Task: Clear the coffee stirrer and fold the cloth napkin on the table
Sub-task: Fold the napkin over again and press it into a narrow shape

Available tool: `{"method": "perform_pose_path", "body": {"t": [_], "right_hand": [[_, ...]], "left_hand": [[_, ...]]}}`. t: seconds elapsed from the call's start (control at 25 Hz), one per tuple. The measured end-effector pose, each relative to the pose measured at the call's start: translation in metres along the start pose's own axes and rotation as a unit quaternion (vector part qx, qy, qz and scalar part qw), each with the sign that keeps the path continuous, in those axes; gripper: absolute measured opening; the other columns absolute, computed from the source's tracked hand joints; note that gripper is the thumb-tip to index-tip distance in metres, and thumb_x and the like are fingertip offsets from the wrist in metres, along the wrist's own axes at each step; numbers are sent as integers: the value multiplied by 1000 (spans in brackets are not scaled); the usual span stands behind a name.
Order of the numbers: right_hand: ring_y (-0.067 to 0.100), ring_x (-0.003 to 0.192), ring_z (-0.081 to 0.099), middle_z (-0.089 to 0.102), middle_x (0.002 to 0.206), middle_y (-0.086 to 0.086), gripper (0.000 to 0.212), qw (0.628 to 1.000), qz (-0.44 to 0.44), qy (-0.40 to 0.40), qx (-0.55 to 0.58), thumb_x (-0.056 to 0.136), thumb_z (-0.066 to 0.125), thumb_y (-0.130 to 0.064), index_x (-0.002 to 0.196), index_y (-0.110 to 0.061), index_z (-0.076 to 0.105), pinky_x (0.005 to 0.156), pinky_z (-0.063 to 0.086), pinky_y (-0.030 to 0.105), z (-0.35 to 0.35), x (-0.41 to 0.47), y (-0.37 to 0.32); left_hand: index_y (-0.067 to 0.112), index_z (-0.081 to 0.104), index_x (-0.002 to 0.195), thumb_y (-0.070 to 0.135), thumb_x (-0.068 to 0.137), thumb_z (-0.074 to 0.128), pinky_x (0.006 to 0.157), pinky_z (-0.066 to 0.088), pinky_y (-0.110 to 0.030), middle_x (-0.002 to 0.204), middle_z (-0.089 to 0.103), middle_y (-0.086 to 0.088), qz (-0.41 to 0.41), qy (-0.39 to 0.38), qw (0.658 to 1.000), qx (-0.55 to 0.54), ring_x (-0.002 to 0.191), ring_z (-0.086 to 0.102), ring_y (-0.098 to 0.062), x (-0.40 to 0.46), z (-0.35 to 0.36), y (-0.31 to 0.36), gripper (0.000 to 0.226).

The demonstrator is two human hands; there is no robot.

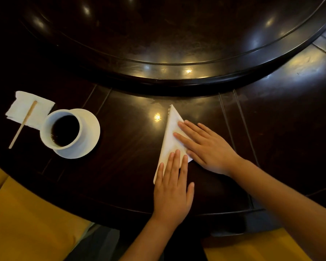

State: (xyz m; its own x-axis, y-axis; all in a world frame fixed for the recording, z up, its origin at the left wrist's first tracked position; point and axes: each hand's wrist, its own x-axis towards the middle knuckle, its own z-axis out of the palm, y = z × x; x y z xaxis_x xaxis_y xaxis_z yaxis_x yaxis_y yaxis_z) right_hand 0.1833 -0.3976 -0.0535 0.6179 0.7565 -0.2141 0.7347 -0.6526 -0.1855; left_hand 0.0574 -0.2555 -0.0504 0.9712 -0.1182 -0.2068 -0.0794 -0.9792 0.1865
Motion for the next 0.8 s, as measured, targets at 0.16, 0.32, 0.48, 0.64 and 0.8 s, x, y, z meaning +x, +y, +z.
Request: {"method": "perform_pose_path", "body": {"t": [0.16,0.32,0.48,0.64,0.8], "right_hand": [[22,144,1,4,156,9,56,1000,-19,7,-11,98,19,-42,148,-21,6,115,5,41,3,8,0],[25,143,7,11,155,11,55,999,-35,28,-13,97,22,-43,148,-21,14,115,8,45,4,26,-20],[26,143,11,17,155,13,55,998,-55,33,-11,97,24,-43,147,-22,18,115,11,46,2,49,-42],[27,143,10,18,155,14,55,997,-70,33,-13,97,25,-44,147,-22,19,115,9,45,2,73,-61],[27,143,11,20,154,14,55,996,-78,34,-17,97,26,-44,147,-22,20,115,11,45,1,90,-78]], "left_hand": [[13,25,146,44,90,35,115,13,-44,153,23,-12,11,18,1000,-11,141,19,-25,-2,8,-10,65],[15,22,147,43,92,35,113,12,-41,153,21,-10,-1,36,999,-28,142,18,-23,-10,9,-34,64],[16,24,146,42,93,34,114,14,-41,152,28,-9,-15,47,998,-35,141,21,-22,-20,5,-62,60],[16,25,146,42,94,34,112,19,-45,152,30,-9,-31,53,997,-43,141,22,-21,-26,0,-88,58],[16,27,145,41,95,32,112,16,-47,152,29,-8,-36,56,997,-50,141,22,-20,-31,-4,-110,57]]}}
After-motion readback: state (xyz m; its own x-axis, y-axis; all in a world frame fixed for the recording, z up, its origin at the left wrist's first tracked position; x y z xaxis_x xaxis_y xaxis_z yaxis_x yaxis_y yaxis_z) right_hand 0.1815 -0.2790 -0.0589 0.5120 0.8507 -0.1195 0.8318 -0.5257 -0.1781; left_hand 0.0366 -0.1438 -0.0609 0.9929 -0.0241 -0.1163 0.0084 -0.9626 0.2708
